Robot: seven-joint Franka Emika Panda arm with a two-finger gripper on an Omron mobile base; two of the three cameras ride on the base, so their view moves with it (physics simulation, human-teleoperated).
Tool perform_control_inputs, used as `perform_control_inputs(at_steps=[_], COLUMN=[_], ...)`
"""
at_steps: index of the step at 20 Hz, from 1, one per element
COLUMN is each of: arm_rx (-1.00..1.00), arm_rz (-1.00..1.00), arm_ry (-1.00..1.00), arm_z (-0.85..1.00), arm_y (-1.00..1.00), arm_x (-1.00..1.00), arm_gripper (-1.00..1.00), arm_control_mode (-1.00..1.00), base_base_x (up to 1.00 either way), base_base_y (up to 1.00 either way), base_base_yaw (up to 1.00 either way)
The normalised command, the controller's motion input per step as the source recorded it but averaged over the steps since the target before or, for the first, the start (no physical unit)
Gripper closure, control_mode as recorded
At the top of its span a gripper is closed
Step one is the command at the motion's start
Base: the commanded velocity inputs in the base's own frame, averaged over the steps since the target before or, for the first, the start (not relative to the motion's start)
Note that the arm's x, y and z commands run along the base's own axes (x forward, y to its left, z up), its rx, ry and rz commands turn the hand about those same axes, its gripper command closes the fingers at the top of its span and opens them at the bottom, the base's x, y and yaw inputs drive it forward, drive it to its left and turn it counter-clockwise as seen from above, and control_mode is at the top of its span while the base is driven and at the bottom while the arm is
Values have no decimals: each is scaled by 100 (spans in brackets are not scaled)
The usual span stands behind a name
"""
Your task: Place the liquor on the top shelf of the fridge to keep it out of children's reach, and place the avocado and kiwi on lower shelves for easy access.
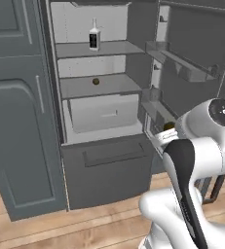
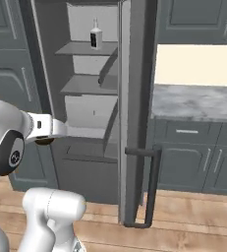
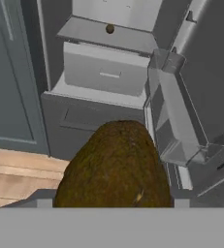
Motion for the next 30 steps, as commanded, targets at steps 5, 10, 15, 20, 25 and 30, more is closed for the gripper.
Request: perform_control_inputs(at_steps=[5,10,15,20,25,30], arm_rx=[0,0,0,0,0,0], arm_rz=[0,0,0,0,0,0], arm_ry=[0,0,0,0,0,0], arm_z=[0,0,0,0,0,0], arm_y=[0,0,0,0,0,0], arm_x=[0,0,0,0,0,0], arm_gripper=[100,100,100,100,100,100], arm_control_mode=[100,100,100,100,100,100], base_base_x=[58,63,76,74,64,52], base_base_y=[58,49,2,-8,0,-6], base_base_yaw=[-23,-3,0,0,0,0])
